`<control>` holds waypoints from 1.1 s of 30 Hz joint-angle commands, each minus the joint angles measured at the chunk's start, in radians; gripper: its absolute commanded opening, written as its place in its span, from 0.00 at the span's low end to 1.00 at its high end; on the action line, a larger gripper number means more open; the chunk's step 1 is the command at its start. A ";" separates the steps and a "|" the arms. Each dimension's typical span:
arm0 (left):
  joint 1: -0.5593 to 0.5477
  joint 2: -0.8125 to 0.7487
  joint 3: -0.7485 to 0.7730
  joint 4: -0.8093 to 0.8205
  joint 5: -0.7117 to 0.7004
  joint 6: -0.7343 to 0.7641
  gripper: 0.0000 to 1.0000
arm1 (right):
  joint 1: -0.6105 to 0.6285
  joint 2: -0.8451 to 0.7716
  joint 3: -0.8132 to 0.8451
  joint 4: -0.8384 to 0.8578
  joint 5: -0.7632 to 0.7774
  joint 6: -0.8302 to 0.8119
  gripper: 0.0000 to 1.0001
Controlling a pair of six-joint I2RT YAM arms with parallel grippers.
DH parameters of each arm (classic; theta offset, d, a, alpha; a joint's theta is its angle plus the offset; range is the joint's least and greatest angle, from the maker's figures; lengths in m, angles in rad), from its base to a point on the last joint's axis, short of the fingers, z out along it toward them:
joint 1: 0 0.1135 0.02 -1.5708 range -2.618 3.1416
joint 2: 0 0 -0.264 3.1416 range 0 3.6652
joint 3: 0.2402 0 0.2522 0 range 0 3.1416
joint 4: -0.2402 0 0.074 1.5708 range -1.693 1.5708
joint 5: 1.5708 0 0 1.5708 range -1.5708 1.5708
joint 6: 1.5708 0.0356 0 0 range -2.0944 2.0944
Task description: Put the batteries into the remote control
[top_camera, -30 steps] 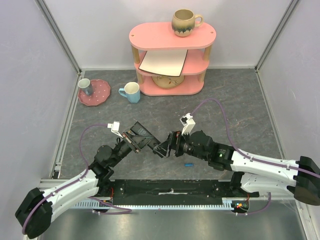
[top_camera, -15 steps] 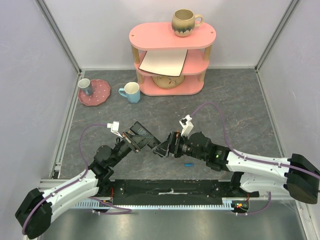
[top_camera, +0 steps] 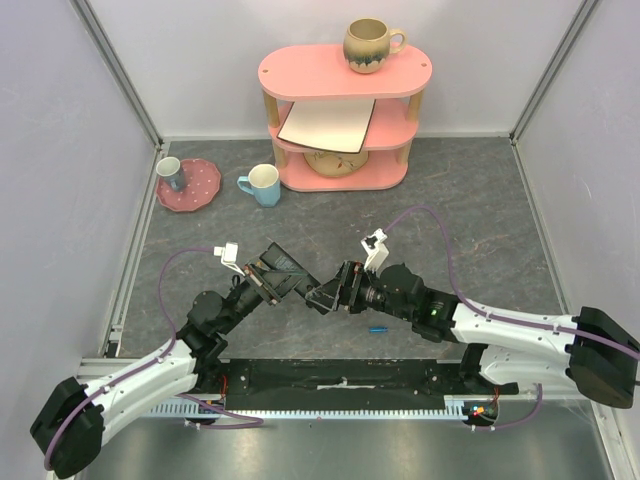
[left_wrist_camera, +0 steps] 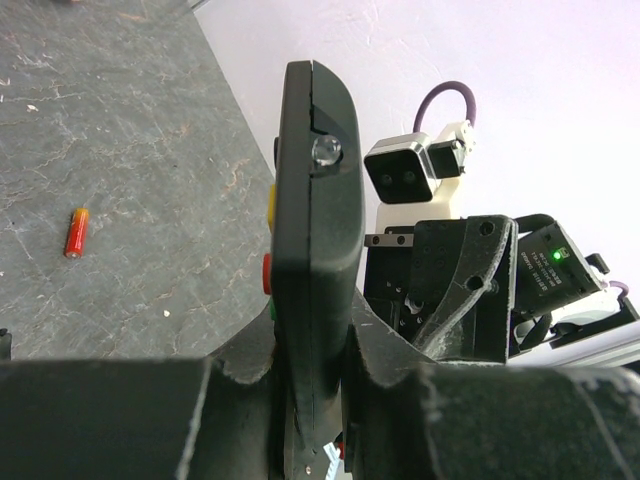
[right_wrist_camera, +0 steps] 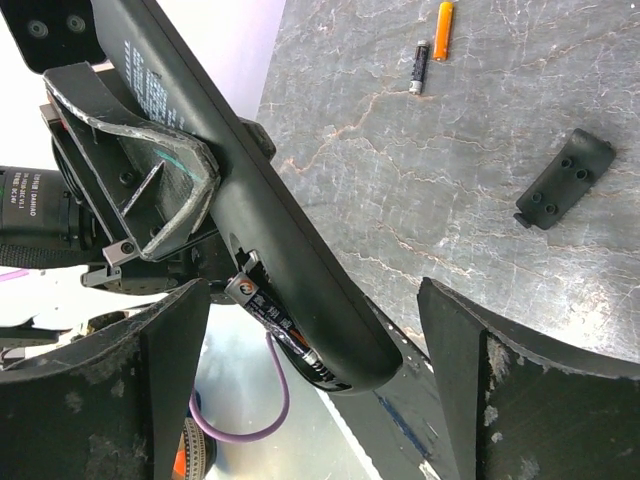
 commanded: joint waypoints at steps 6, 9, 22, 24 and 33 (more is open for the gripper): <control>0.001 -0.020 0.036 0.072 -0.024 0.030 0.02 | -0.009 0.014 -0.014 0.042 -0.005 0.033 0.86; 0.001 -0.025 0.039 0.072 -0.027 0.029 0.02 | -0.011 0.017 -0.027 0.064 -0.014 0.038 0.83; 0.001 -0.011 0.059 0.074 -0.025 0.039 0.02 | -0.014 0.042 0.005 0.053 -0.054 -0.005 0.87; 0.001 -0.006 0.056 0.074 -0.024 0.038 0.02 | -0.014 0.037 0.022 0.024 -0.053 -0.028 0.89; 0.001 0.000 0.035 0.077 -0.029 0.038 0.02 | -0.014 -0.053 0.141 -0.134 0.013 -0.155 0.95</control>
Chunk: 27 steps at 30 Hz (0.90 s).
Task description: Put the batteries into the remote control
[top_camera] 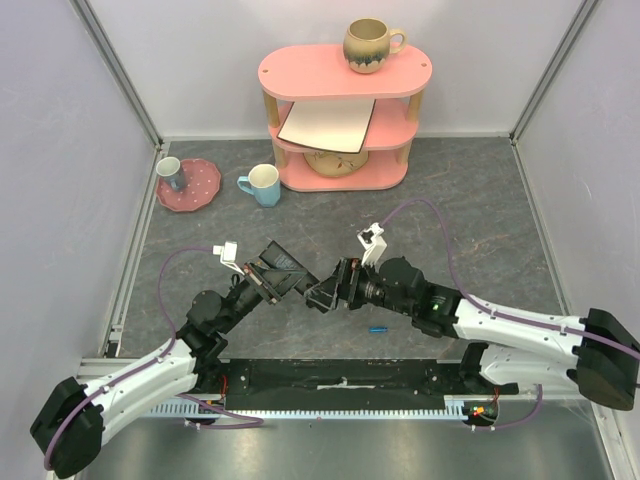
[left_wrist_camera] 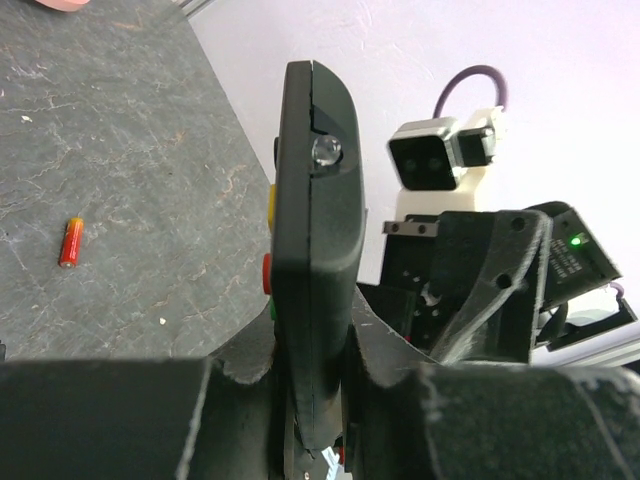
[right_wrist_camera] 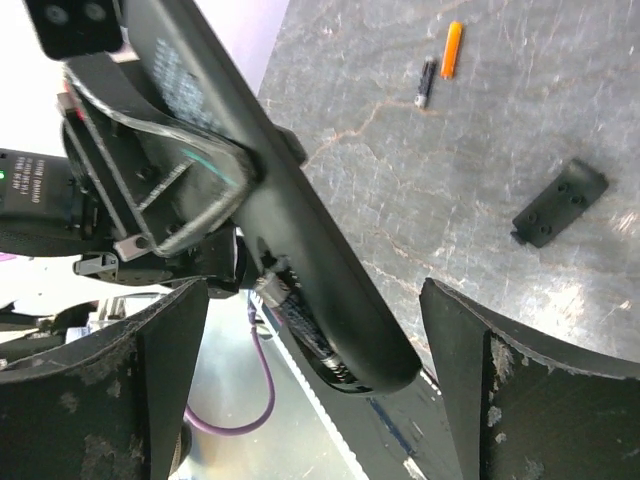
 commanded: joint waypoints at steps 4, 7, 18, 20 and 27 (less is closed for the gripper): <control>0.001 -0.004 0.022 0.065 -0.030 0.030 0.02 | -0.003 -0.100 0.179 -0.238 0.115 -0.239 0.91; 0.001 -0.006 0.020 0.063 -0.031 0.029 0.02 | -0.003 -0.114 0.227 -0.326 0.143 -0.320 0.87; 0.001 -0.001 0.016 0.123 -0.024 0.030 0.02 | -0.023 -0.081 0.134 -0.196 0.103 -0.148 0.94; 0.001 -0.003 0.016 0.131 -0.022 0.036 0.02 | -0.038 -0.072 0.114 -0.135 0.057 -0.112 0.95; 0.001 -0.003 -0.015 0.194 -0.054 0.044 0.02 | -0.074 -0.032 0.043 0.017 -0.053 0.012 0.96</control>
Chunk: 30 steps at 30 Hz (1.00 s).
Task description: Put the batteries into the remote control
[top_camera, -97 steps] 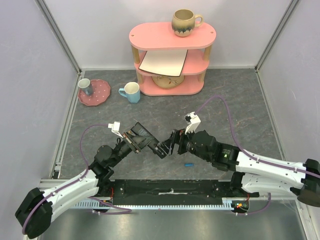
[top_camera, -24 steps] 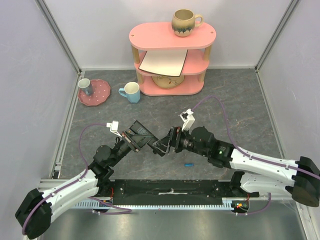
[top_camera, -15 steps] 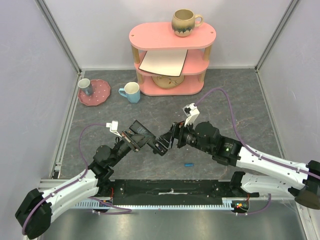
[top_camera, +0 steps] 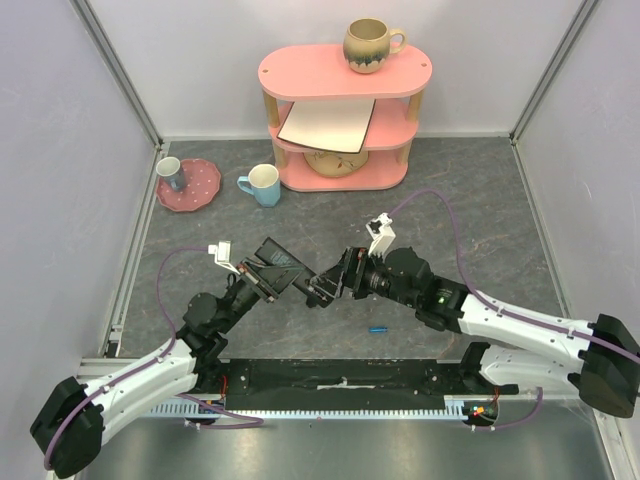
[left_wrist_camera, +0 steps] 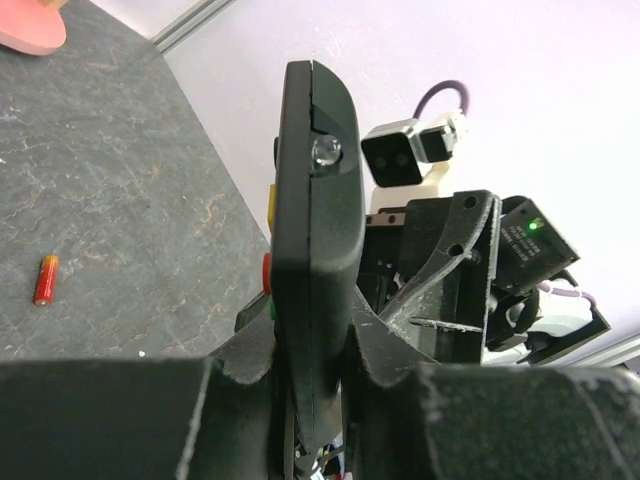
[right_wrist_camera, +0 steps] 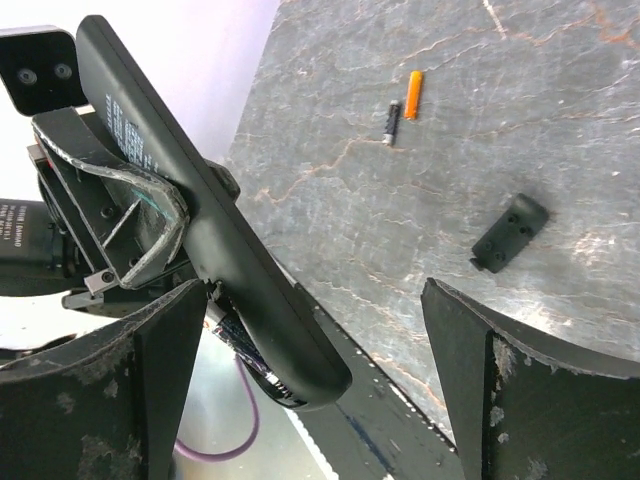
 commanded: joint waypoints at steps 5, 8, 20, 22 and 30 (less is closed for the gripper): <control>0.001 -0.011 -0.032 0.155 -0.056 0.049 0.02 | -0.029 0.034 -0.053 0.227 -0.115 0.154 0.96; 0.001 -0.017 -0.035 0.150 -0.056 0.050 0.02 | -0.031 0.041 -0.054 0.231 -0.120 0.155 0.96; 0.001 -0.005 -0.026 0.072 -0.056 0.024 0.02 | -0.046 0.022 -0.039 0.214 -0.067 0.172 0.98; 0.000 0.003 -0.033 0.074 -0.055 0.008 0.02 | -0.049 0.012 -0.037 0.211 -0.057 0.171 0.98; 0.001 0.011 -0.033 0.041 -0.055 -0.006 0.02 | -0.051 0.046 -0.014 0.205 -0.126 0.136 0.98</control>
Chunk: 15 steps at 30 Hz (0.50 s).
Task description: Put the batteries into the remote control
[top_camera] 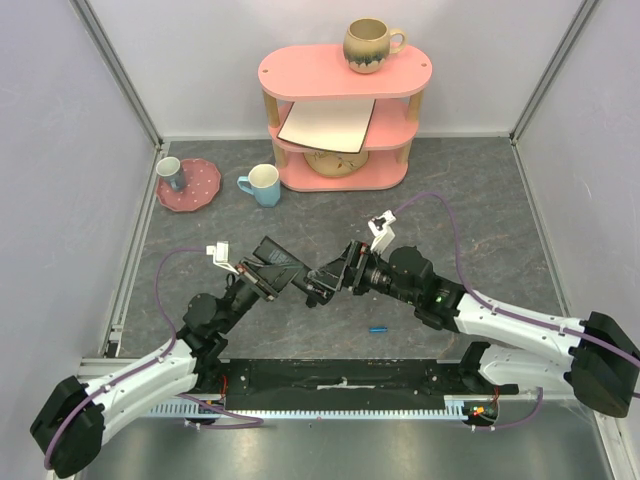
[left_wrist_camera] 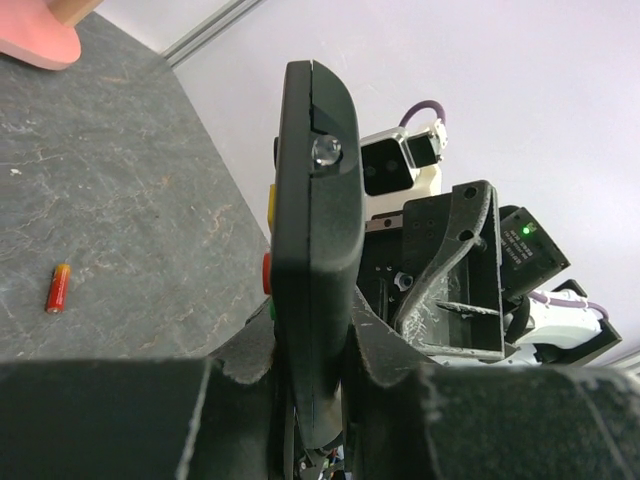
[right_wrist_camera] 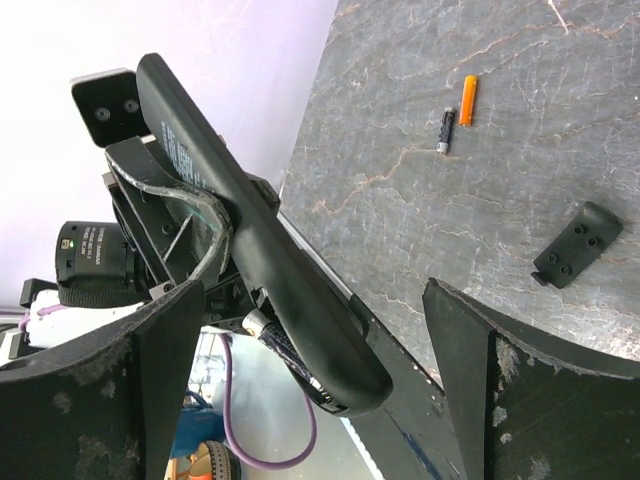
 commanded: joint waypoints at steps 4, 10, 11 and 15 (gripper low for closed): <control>0.001 0.012 -0.013 -0.010 -0.020 -0.016 0.02 | -0.003 -0.022 0.071 -0.069 0.015 -0.115 0.98; 0.001 0.017 0.026 -0.113 0.014 -0.009 0.02 | -0.003 -0.130 0.221 -0.373 0.173 -0.384 0.91; 0.001 0.020 0.029 -0.130 0.023 -0.009 0.02 | -0.003 -0.131 0.240 -0.431 0.177 -0.456 0.89; 0.001 0.048 0.035 -0.135 0.046 -0.016 0.02 | -0.002 -0.107 0.338 -0.515 0.130 -0.594 0.56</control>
